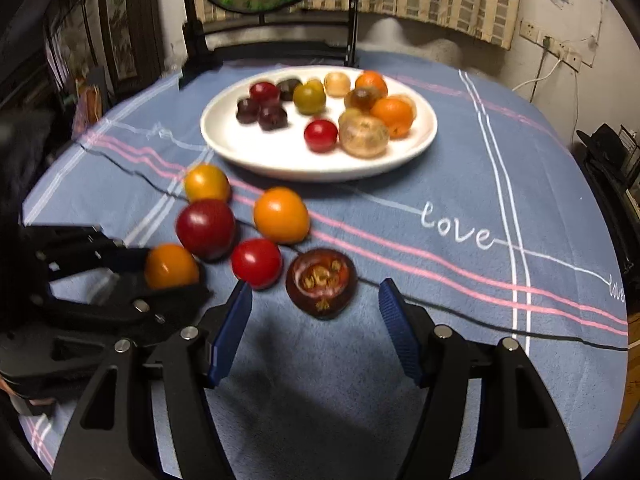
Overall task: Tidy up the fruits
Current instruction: 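Grasp an orange tomato with the left tool while the right tool grasps a dark brown fruit, then carry the orange tomato and dark brown fruit onto the white plate and open both tools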
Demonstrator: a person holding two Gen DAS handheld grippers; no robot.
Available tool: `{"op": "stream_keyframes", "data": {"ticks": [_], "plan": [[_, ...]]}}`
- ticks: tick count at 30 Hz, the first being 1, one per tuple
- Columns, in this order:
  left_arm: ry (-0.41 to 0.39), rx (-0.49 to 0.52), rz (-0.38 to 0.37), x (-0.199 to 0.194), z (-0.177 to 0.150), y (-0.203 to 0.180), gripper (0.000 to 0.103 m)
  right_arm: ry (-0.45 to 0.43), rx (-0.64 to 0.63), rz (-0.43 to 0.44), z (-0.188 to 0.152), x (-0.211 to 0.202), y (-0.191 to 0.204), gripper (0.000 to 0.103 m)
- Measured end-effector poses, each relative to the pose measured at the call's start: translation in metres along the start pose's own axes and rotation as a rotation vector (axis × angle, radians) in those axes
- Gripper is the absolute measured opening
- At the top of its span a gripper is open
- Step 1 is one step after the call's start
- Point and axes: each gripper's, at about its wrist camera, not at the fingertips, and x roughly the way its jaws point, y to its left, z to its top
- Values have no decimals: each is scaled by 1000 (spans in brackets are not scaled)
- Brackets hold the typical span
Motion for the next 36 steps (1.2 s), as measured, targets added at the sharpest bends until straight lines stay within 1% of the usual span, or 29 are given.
{"op": "stream_keyframes", "data": {"ticks": [3, 6, 10, 15, 17, 22, 28, 36], "plan": [[0, 0, 1, -1, -1, 1, 39, 28, -9, -15, -4, 4, 0, 66], [0, -1, 0, 0, -1, 1, 39, 37, -10, -32, -4, 8, 0, 66], [-1, 1, 2, -1, -2, 1, 39, 22, 22, -58, -2, 13, -3, 65], [-5, 7, 7, -1, -1, 0, 39, 11, 46, -69, 3, 24, -1, 54], [-6, 9, 10, -1, -1, 0, 39, 6, 35, -61, 5, 26, 3, 43], [-5, 2, 4, -1, -2, 0, 39, 8, 54, -45, 7, 24, 2, 42], [5, -21, -23, -2, -1, 4, 39, -18, 91, -21, 8, 15, -7, 42], [-25, 36, 23, -22, -9, -10, 39, -91, 132, 15, 10, -7, -16, 42]]}}
